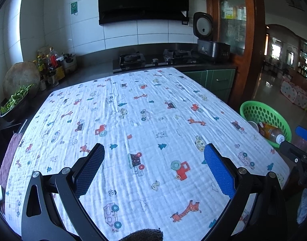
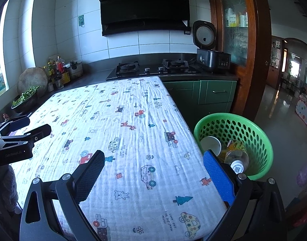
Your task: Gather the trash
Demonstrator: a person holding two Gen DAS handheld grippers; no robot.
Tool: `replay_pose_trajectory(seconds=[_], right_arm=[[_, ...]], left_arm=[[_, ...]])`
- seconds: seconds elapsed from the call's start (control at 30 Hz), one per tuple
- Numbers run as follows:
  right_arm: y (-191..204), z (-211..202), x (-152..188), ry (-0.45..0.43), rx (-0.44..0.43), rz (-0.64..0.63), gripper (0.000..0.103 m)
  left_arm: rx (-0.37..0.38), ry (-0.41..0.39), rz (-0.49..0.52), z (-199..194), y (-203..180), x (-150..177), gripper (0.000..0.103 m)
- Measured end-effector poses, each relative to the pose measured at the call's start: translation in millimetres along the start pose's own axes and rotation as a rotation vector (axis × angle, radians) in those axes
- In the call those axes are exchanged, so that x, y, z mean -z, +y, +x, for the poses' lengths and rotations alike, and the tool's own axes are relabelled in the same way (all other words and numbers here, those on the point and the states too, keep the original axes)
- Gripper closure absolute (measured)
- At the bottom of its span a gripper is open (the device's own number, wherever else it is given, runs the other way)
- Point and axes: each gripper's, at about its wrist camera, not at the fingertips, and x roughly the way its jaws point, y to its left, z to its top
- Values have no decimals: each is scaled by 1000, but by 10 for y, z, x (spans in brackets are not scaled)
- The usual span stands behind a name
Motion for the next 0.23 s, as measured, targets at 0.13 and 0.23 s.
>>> replay_pose_trajectory(seconds=[0.13,0.23], right_arm=[[3,13,14,4,-4,5,8],[7,23,29,8,-8,9,8]], left_arm=[[-17,5,-2,18,16,7,5],[-24,8,-3,29,16,14,5]])
